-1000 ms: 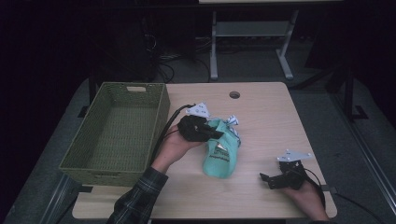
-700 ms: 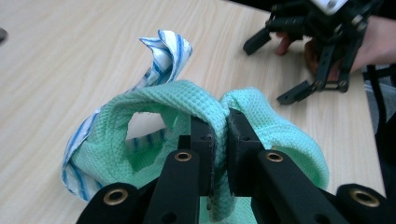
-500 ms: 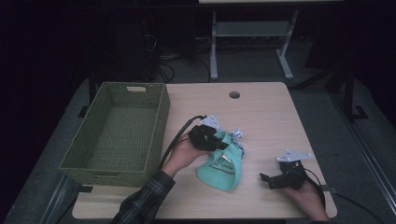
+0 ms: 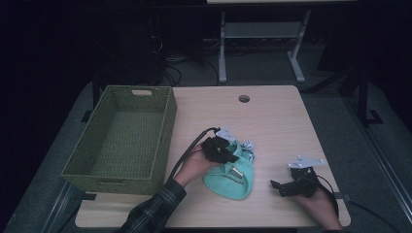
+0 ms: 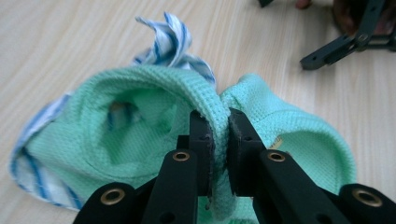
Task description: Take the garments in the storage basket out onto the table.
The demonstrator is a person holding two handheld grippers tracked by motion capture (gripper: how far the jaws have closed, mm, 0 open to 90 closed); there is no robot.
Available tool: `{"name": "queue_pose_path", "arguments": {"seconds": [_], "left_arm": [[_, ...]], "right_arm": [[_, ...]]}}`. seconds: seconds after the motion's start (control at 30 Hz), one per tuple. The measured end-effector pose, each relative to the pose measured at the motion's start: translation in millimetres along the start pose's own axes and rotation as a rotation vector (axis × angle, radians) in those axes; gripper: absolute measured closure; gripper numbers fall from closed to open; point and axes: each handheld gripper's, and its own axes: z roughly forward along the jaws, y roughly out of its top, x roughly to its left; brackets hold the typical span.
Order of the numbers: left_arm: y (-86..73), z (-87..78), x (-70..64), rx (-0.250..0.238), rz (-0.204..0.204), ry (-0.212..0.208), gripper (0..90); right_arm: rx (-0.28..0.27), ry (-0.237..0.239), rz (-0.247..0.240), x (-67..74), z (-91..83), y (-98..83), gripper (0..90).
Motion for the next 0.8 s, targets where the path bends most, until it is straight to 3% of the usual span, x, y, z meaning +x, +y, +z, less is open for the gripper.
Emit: {"name": "queue_pose_path", "arguments": {"seconds": [0.17, 0.3, 0.5, 0.8], "left_arm": [[-3.3, 7.1, 0.7, 0.009, -0.009, 0.004, 79.0], [-2.1, 3.8, 0.0, 0.007, -0.006, 0.019, 72.6], [1.6, -15.8, -2.0, -0.036, -0.006, 0.044, 57.9], [-0.6, -44.5, -7.4, -0.067, -0.002, 0.055, 55.8]], "right_arm": [[0.002, 0.001, 0.003, 0.2, 0.0, 0.0, 1.5], [0.002, 0.001, 0.004, 0.3, -0.1, 0.0, 1.5], [0.0, 0.001, 0.0, 0.1, 0.0, 0.0, 1.5], [0.0, 0.001, -0.001, 0.1, 0.0, 0.0, 1.5]]}}
